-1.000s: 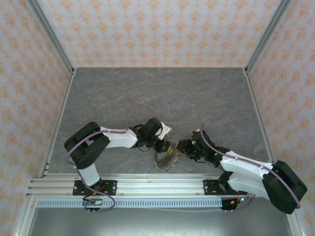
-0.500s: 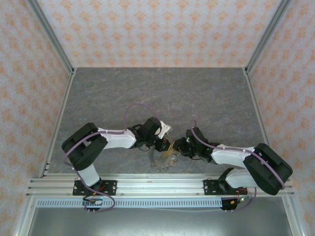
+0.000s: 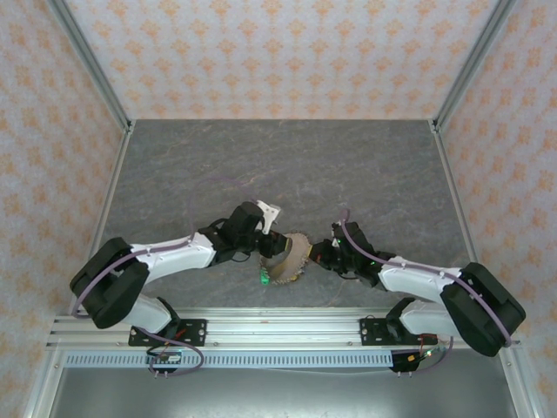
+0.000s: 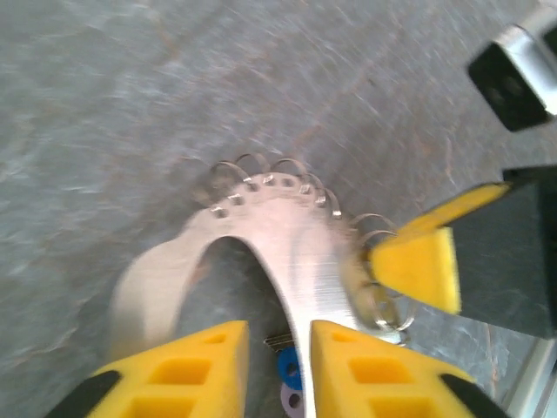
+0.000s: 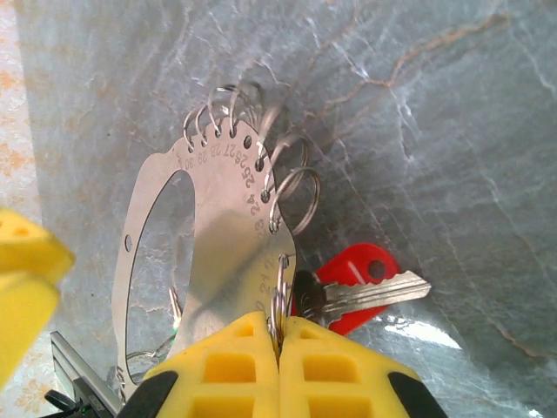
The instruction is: Put the keys on the keyring
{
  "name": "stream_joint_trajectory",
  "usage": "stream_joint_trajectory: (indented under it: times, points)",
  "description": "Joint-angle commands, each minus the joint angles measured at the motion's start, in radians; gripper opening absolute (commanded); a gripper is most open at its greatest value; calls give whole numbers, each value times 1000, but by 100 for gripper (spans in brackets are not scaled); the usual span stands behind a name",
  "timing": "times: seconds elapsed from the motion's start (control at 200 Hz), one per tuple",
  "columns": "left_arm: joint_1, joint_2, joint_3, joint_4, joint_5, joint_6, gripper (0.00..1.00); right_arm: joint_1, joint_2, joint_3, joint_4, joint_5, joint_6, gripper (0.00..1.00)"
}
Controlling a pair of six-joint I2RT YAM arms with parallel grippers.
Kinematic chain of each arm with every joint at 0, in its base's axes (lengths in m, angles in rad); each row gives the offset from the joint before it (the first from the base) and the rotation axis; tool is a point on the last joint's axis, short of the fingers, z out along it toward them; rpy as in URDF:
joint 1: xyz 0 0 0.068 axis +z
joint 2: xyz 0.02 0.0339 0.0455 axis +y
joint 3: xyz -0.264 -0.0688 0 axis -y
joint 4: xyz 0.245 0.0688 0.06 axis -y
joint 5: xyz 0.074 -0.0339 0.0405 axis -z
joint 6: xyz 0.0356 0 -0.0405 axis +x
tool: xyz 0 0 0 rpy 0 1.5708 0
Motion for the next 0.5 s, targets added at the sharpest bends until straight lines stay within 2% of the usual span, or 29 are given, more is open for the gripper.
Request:
stream_joint_trajectory:
  times: [0.0,0.085,0.29,0.405,0.495]
  points:
    - [47,-1,-6,-81,-11,-15,31,-10,-16,20,30,-10,-47,0]
    - [63,22,2,-102,36,-18,37,-12,-16,19,55,-20,-59,0]
    - [123,77,-10,-112,127,-77,39,-12,-4,8,103,-23,-57,0]
    - [126,128,8,-111,196,-88,39,-12,-3,4,117,-22,-64,0]
    - [126,156,12,-102,211,-101,39,-12,-1,9,119,-27,-72,0]
